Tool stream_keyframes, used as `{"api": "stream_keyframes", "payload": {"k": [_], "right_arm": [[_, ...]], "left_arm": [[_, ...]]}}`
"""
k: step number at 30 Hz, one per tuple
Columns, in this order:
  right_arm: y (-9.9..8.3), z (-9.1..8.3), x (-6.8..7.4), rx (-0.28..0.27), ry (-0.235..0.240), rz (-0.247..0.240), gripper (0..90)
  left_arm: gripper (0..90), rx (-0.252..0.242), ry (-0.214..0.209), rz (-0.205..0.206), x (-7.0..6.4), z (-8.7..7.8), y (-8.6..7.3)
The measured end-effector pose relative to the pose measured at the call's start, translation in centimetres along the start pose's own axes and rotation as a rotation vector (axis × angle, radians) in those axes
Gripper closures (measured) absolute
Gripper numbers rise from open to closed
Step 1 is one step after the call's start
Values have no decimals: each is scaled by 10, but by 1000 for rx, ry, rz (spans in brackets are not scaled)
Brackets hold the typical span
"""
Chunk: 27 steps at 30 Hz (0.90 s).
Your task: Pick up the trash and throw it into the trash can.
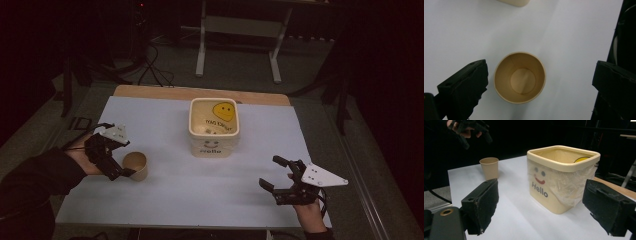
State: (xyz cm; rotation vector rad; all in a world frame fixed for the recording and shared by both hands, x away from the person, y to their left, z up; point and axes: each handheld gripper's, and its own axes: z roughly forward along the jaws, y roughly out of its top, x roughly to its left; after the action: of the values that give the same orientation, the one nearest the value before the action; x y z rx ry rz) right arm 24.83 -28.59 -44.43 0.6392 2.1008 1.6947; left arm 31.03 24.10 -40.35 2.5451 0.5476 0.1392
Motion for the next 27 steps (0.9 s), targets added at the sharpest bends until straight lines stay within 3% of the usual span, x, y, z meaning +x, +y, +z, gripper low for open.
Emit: {"api": "stream_keyframes", "payload": {"k": [12,15,27], "right_arm": [[-1,1,0,10,10,4,133],[-1,1,0,11,11,5,133],[-2,2,0,19,15,8,133]], "left_arm": [[7,114,-17,9,8,21,6],[8,144,1,11,11,27,5],[10,244,-3,39,16,45,9]]}}
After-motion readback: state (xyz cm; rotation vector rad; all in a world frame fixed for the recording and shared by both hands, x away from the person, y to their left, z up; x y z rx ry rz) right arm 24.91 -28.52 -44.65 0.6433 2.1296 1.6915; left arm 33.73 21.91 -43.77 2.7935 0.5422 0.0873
